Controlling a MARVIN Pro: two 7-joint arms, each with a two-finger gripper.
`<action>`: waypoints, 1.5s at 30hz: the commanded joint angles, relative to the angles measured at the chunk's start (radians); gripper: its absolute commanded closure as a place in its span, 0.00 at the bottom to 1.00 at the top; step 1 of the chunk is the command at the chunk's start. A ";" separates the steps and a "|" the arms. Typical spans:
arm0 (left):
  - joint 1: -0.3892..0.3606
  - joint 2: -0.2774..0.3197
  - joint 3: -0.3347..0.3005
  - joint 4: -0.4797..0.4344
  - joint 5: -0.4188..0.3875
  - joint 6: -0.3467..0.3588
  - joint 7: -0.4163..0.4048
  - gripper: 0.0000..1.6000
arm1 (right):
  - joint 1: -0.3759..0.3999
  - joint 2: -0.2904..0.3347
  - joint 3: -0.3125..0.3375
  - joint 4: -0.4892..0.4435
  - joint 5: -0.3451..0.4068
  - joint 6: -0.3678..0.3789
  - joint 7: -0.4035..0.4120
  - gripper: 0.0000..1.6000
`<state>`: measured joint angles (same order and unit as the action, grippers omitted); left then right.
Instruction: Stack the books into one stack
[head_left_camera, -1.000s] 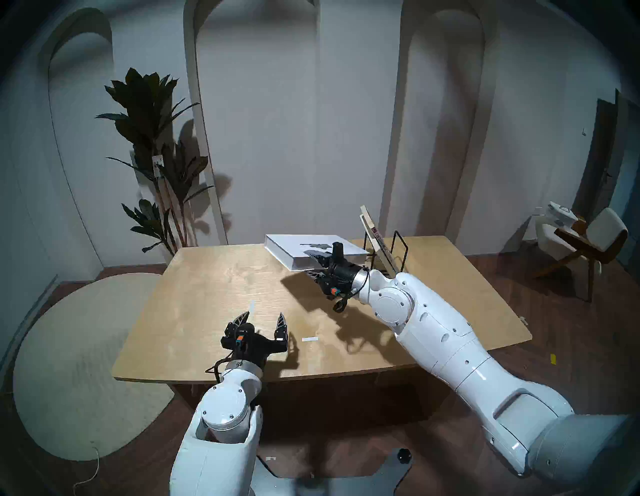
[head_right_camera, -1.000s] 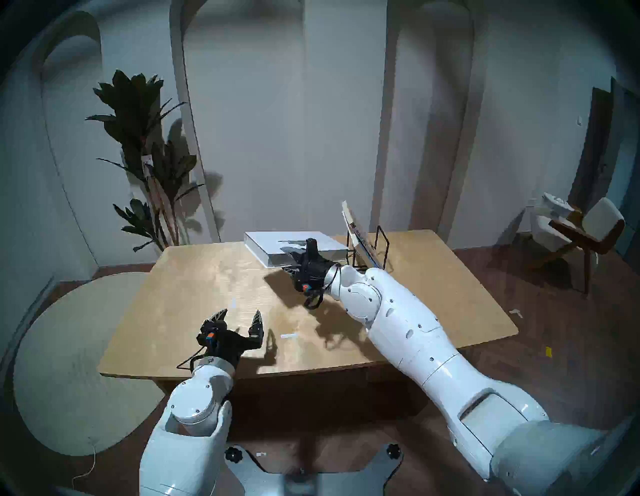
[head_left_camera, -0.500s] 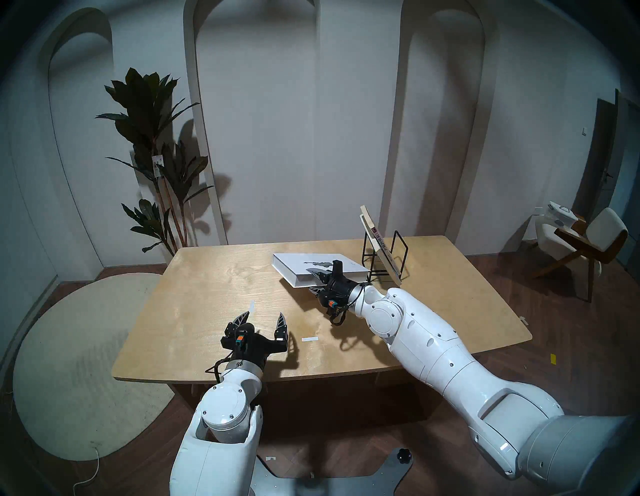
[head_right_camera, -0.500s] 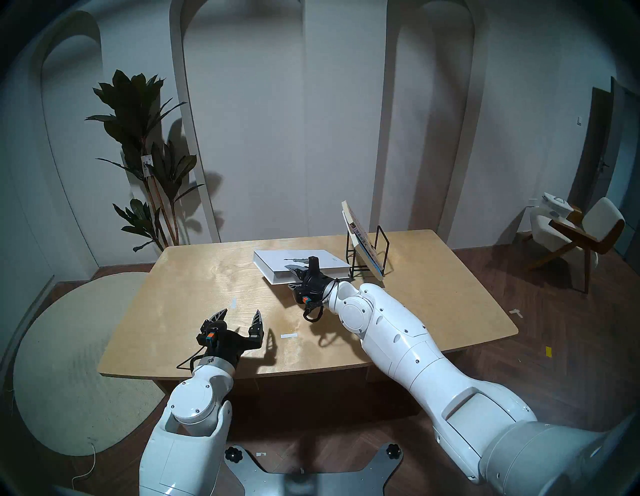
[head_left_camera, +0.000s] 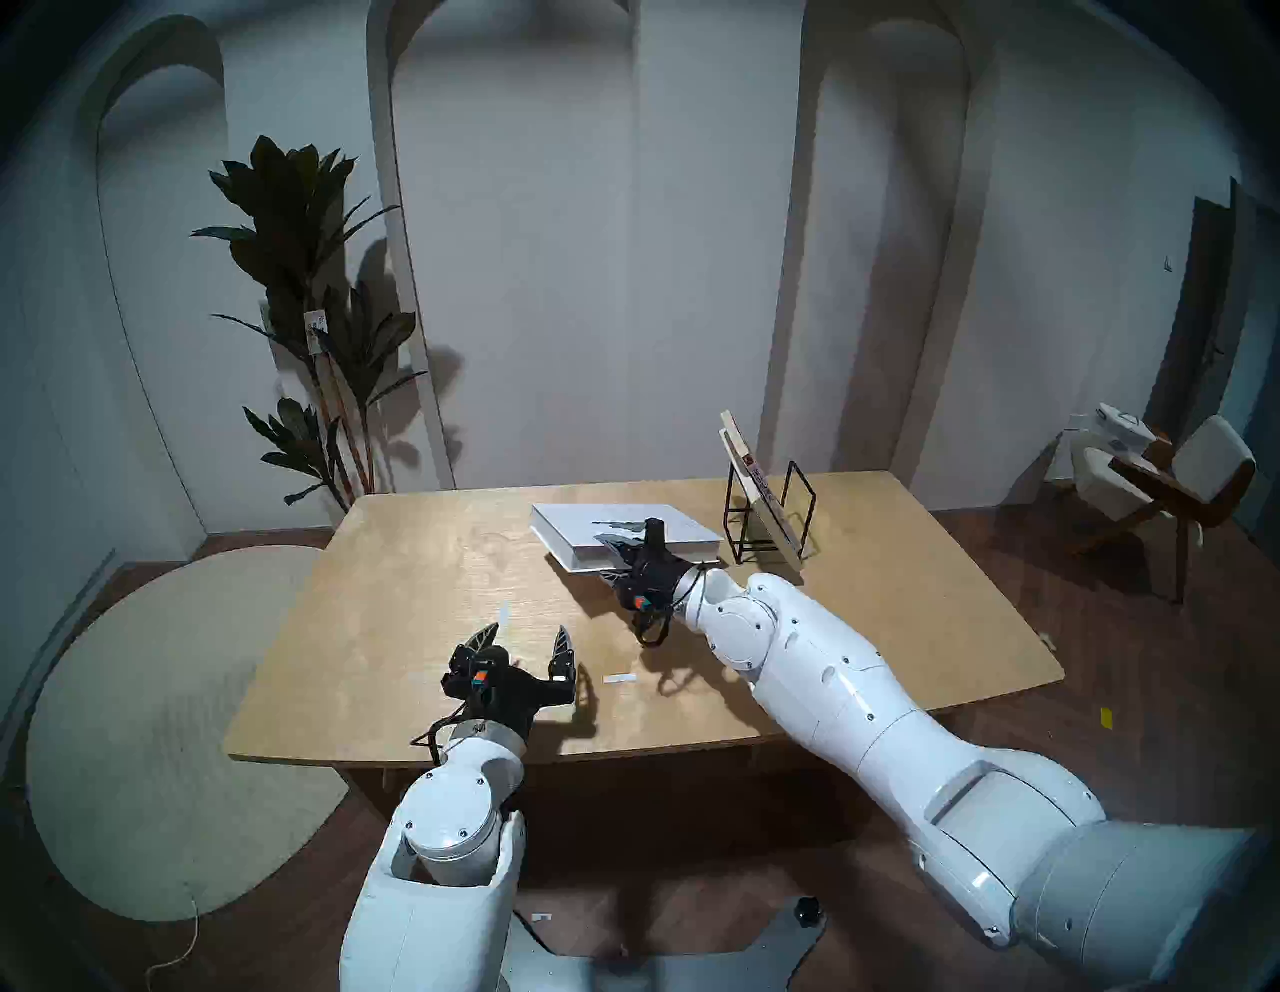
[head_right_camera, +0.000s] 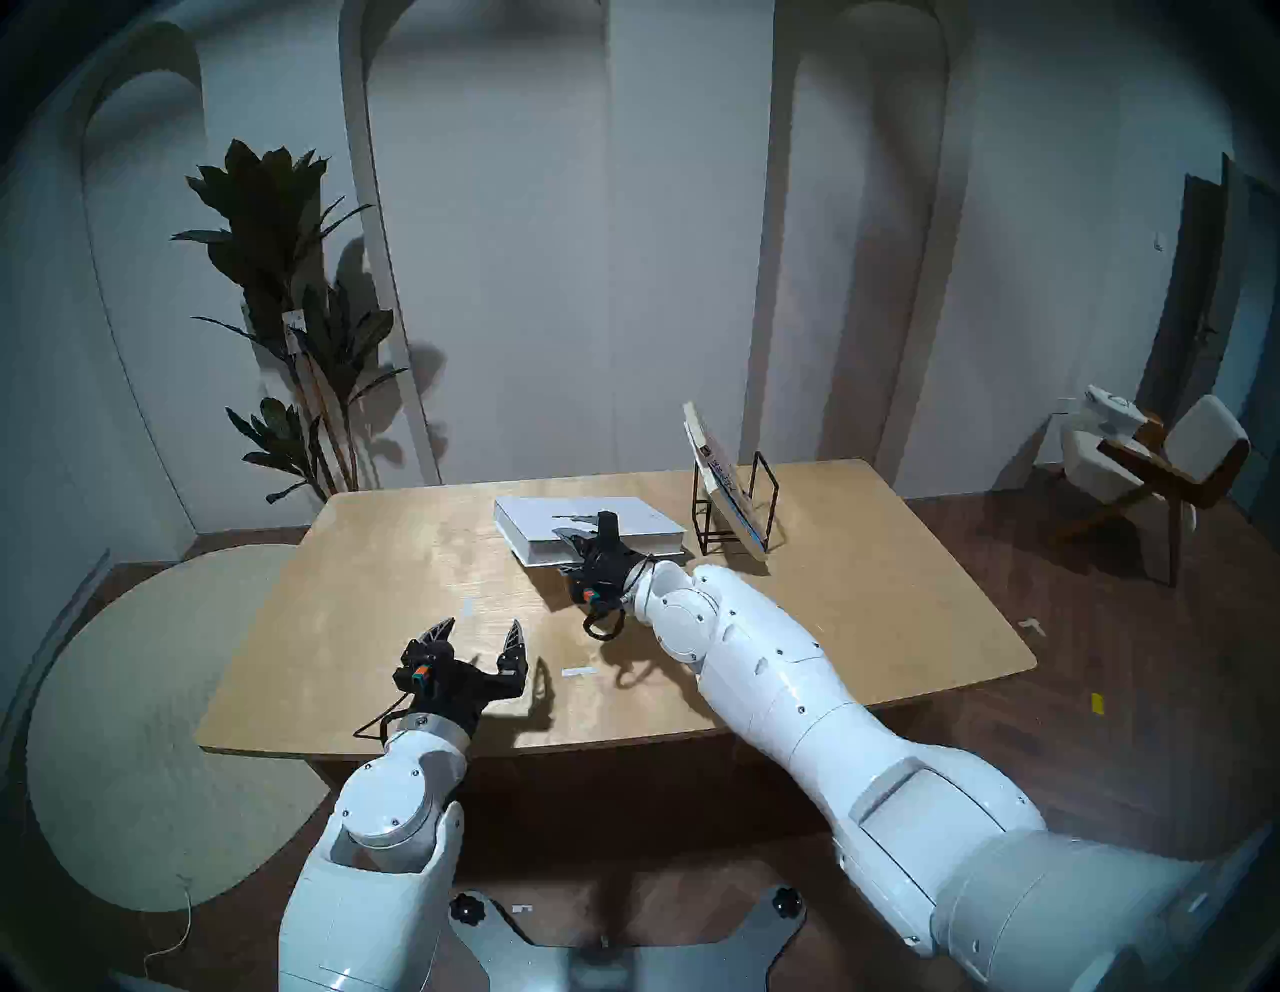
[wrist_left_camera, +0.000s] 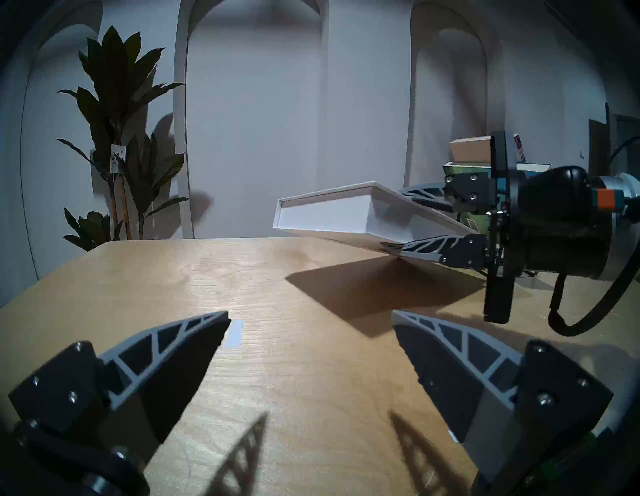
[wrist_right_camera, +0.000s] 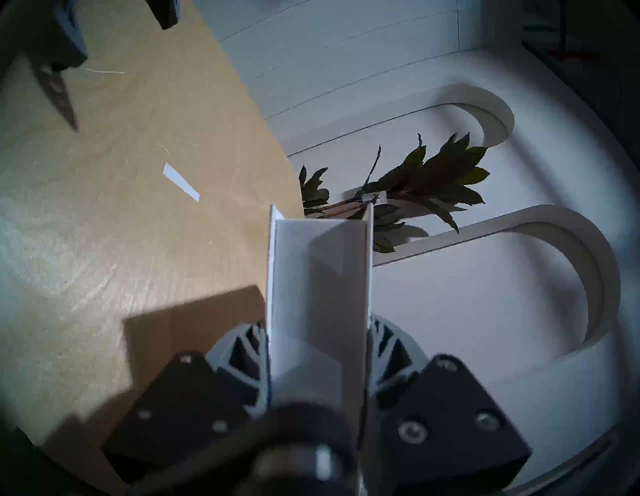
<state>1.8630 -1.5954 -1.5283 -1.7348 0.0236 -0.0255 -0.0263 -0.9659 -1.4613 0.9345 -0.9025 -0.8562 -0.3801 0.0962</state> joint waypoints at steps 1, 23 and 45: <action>-0.007 0.000 0.000 -0.021 -0.002 -0.004 0.002 0.00 | 0.043 -0.098 0.053 0.043 0.055 0.106 0.017 1.00; -0.008 0.000 -0.001 -0.017 -0.001 -0.005 0.001 0.00 | -0.080 -0.082 0.057 -0.244 0.126 0.354 0.333 0.00; -0.011 -0.001 -0.001 -0.008 0.000 -0.005 0.000 0.00 | -0.169 -0.080 0.394 -0.518 0.326 0.425 0.066 0.00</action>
<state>1.8622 -1.5955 -1.5285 -1.7277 0.0242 -0.0256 -0.0266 -1.1246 -1.5534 1.2554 -1.3209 -0.5669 0.0756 0.2251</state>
